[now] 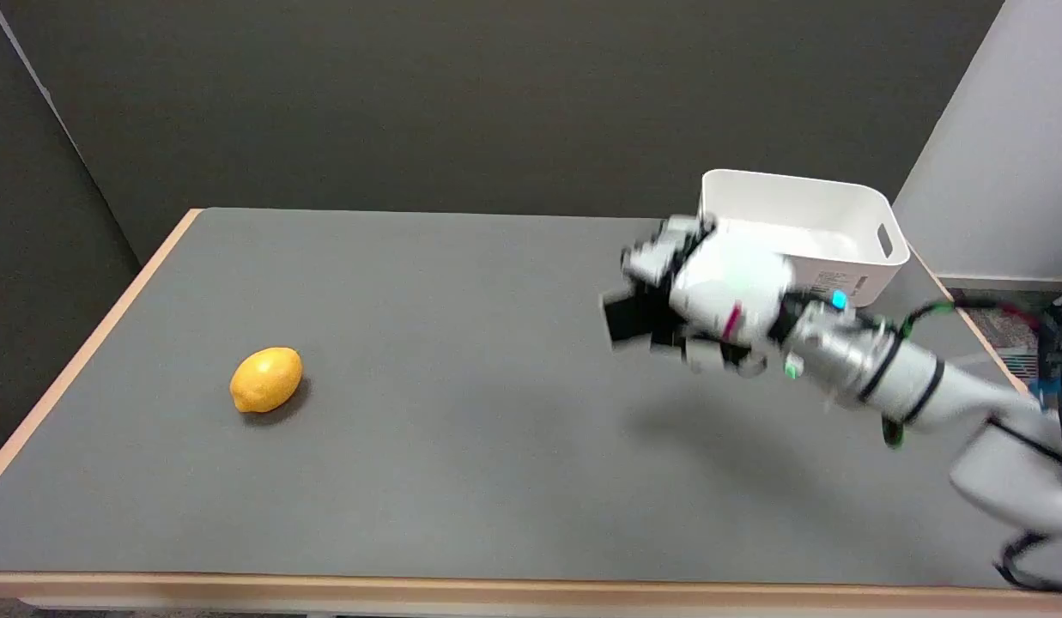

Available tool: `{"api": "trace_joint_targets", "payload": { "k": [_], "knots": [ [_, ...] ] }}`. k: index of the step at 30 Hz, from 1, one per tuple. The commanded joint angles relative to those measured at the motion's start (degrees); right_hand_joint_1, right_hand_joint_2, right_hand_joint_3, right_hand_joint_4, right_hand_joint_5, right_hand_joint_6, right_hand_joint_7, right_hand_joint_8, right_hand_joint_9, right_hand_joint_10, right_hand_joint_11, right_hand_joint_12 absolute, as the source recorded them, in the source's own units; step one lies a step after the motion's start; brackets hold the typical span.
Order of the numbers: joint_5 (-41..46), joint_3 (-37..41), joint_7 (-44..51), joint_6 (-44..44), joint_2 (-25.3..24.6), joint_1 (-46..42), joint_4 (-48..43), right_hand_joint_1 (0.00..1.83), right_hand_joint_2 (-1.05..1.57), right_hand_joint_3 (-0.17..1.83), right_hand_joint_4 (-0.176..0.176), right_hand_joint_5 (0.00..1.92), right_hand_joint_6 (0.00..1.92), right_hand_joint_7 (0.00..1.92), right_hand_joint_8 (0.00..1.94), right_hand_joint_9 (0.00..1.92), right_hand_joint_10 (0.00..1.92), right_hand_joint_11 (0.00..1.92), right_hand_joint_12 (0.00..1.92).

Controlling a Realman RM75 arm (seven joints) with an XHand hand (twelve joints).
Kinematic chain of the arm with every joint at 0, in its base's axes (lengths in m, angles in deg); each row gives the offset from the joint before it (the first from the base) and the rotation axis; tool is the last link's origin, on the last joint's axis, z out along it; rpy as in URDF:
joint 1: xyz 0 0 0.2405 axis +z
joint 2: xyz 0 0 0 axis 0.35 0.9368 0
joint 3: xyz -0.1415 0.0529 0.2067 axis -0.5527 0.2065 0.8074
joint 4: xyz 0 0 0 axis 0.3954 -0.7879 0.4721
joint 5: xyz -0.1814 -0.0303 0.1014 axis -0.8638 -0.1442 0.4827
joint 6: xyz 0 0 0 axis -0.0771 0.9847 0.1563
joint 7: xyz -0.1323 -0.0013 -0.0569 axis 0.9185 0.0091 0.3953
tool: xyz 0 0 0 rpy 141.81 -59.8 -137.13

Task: Place the blackboard eraser into the white box.

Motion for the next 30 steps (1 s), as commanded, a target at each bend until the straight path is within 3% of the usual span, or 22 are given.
{"api": "trace_joint_targets", "payload": {
  "k": [1,3,10,17,21,24,26,28,30],
  "knots": [
    [4.58,1.1,16.08,-14.06,-5.82,38.67,11.13,1.2,1.01,0.49,-0.136,0.64,1.44,0.88,1.45,0.78,1.34,0.58,1.66],
    [4.89,-0.69,16.08,-15.69,-6.24,44.02,16.18,1.2,1.04,0.42,-0.133,0.64,1.42,0.89,1.43,0.77,1.3,0.61,1.65],
    [15.73,-9.94,16.48,-16.19,-8.14,58.11,45.94,1.19,1.02,0.47,-0.126,0.63,1.44,0.88,1.44,0.77,1.33,0.55,1.61],
    [17.68,-16.04,16.33,-14.36,-10.63,67.82,72.63,1.18,1.03,0.48,-0.109,0.63,1.46,0.86,1.47,0.77,1.33,0.54,1.56],
    [17.93,-17.8,15.91,-13.41,-11.6,70.31,82.56,1.18,1.04,0.43,-0.111,0.63,1.44,0.87,1.44,0.78,1.31,0.54,1.56],
    [18.55,-17.81,13.8,-15.71,-11.57,69.15,84.4,1.17,1.17,0.26,-0.176,0.64,1.51,0.69,1.53,0.77,1.28,0.51,1.54],
    [20.06,-17.65,12.82,-15.94,-10.96,66.82,82.14,1.15,1.25,0.14,-0.176,0.58,1.56,0.64,1.58,0.74,1.25,0.43,1.55],
    [24.68,-16.68,12.17,-15.79,-9.34,62.51,75.72,0.66,0.64,0.92,0.056,0.02,0.17,0.09,0.28,0.13,0.53,0.04,1.08],
    [28.49,-15.8,11.93,-15.38,-7.59,58.69,69.83,0.49,0.53,0.83,0.068,0.0,0.01,0.01,0.02,0.01,0.27,0.0,1.01]
  ]
}}
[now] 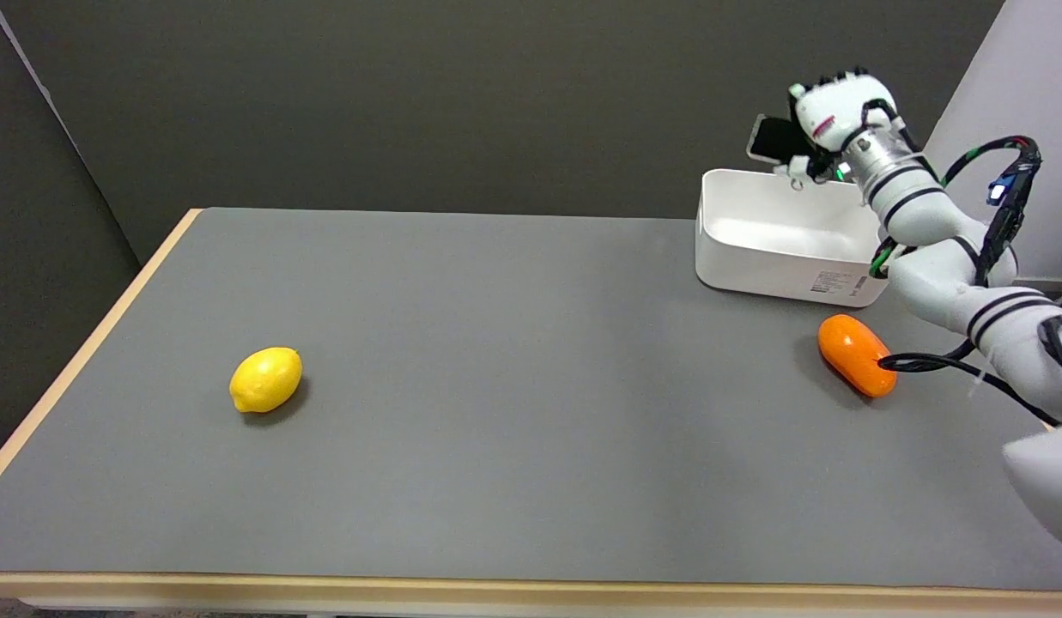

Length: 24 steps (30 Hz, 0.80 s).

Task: Place the blackboard eraser into the white box.

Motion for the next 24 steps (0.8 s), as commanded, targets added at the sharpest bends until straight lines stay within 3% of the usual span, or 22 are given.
{"api": "trace_joint_targets", "payload": {
  "k": [1,5,6,7,11,19,22,24],
  "knots": [
    [17.57,-5.83,-2.05,-1.22,1.58,2.59,12.15,0.46,0.52,0.81,0.069,0.0,0.0,0.0,0.0,0.0,0.24,0.0,1.02],
    [22.92,-4.12,-4.02,4.51,4.04,-3.68,1.59,0.31,0.45,0.82,0.075,0.0,0.0,0.0,0.0,0.0,0.38,0.06,1.14],
    [30.69,-7.31,-7.19,9.0,3.7,-5.68,-8.7,0.3,0.44,0.83,0.075,0.0,0.0,0.0,0.0,0.01,0.41,0.06,1.14],
    [23.28,-2.57,-6.01,7.33,4.87,-6.03,-0.35,0.29,0.44,0.84,0.076,0.0,0.0,0.0,0.0,0.01,0.43,0.07,1.15],
    [26.1,3.14,-12.15,13.16,5.6,-11.23,-8.69,0.24,0.43,0.85,0.074,0.0,0.0,0.0,0.0,0.03,0.45,0.07,1.14],
    [39.27,13.9,-15.23,18.07,5.42,-24.6,-35.28,0.16,0.55,0.94,0.074,0.0,0.0,0.0,0.0,0.0,0.21,0.0,0.8],
    [45.02,15.86,-14.67,20.26,4.85,-29.77,-46.1,0.16,0.72,0.87,0.054,0.0,0.12,0.05,0.23,0.07,0.47,0.0,0.81],
    [46.92,16.31,-14.67,23.15,4.09,-33.79,-51.57,0.17,0.72,0.89,0.052,0.01,0.18,0.11,0.24,0.1,0.5,0.0,0.85]
  ]
}}
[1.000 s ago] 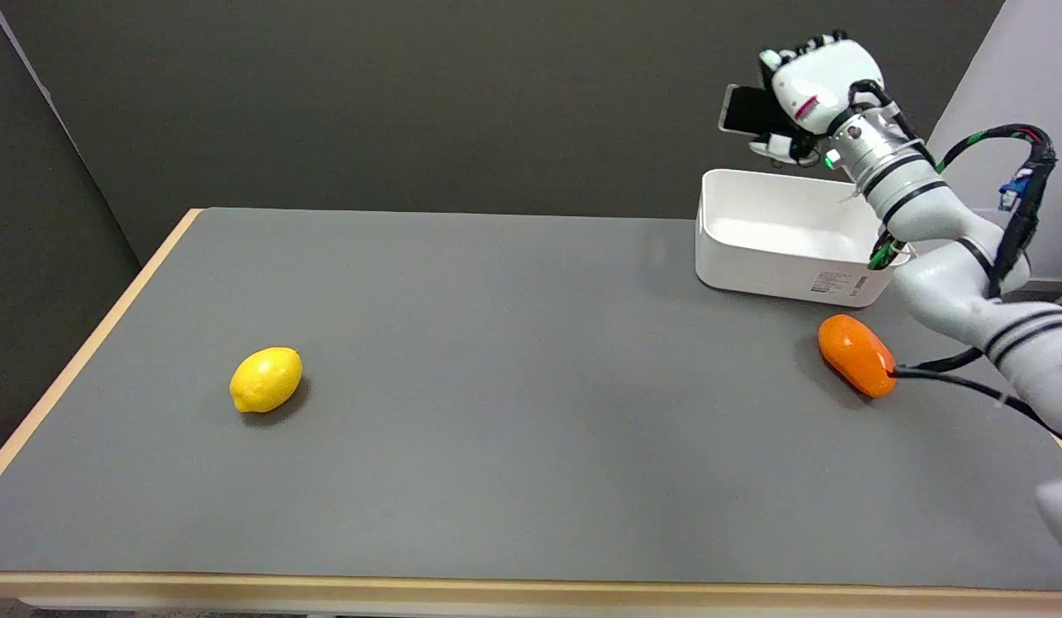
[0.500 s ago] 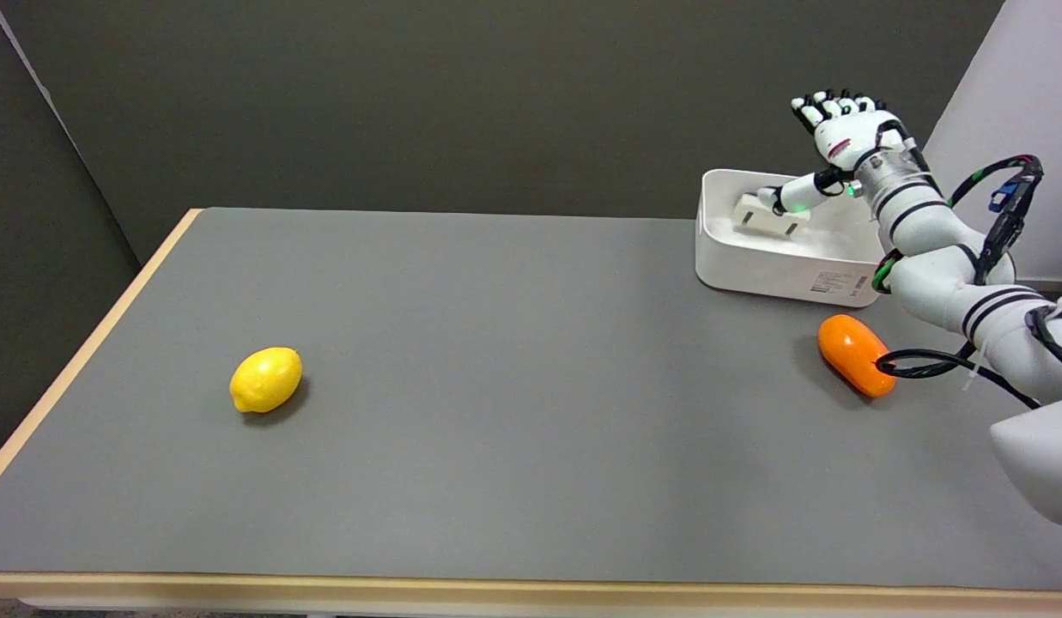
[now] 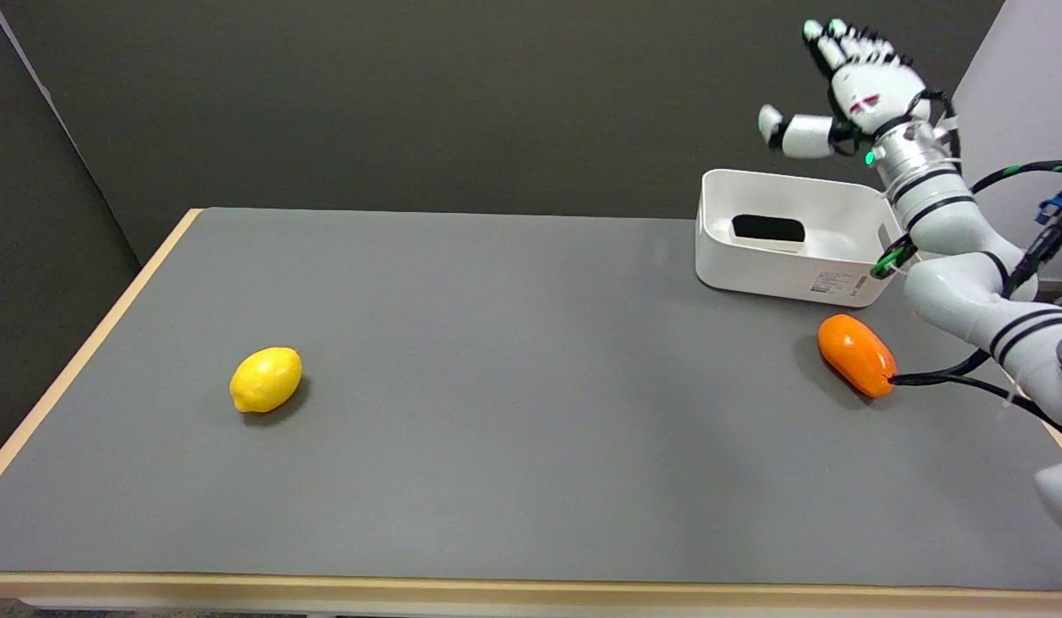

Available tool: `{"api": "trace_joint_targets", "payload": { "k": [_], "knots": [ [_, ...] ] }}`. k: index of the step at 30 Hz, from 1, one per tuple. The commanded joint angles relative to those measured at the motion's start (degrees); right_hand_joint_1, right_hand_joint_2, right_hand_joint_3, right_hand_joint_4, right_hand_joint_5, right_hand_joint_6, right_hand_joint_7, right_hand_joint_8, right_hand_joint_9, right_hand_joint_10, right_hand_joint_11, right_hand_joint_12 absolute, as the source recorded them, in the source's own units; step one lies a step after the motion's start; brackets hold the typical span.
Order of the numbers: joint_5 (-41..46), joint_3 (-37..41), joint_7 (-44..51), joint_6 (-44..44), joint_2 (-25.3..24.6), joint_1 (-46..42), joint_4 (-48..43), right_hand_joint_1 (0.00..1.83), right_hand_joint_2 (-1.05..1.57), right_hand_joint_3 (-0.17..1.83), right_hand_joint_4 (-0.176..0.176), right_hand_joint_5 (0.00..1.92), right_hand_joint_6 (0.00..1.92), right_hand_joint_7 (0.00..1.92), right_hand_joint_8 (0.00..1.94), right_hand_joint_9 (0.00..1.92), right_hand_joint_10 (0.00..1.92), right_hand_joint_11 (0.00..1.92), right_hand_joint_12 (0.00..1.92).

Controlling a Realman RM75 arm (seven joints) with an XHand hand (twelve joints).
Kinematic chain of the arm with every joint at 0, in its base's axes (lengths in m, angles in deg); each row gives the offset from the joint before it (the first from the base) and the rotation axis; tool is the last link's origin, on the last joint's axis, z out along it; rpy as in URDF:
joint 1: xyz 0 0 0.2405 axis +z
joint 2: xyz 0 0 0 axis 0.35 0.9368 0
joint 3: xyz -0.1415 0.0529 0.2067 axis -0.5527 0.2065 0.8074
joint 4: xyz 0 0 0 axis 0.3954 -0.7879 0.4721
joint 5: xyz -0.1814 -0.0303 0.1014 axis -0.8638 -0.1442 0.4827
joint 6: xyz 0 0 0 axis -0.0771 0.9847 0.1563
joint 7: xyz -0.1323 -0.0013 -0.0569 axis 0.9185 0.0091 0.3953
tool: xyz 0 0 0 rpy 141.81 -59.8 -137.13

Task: Place the blackboard eraser into the white box.

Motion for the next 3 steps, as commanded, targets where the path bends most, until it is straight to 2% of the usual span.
{"api": "trace_joint_targets", "payload": {
  "k": [1,3],
  "knots": [
    [26.93,15.61,-7.88,18.05,0.65,-31.32,-49.99,0.21,0.72,0.96,0.05,0.07,0.29,0.22,0.32,0.18,0.59,0.0,0.93],
    [26.78,16.08,-7.88,19.63,-0.69,-37.29,-55.19,0.28,0.73,1.01,0.048,0.13,0.37,0.32,0.4,0.25,0.67,0.02,1.0]
  ]
}}
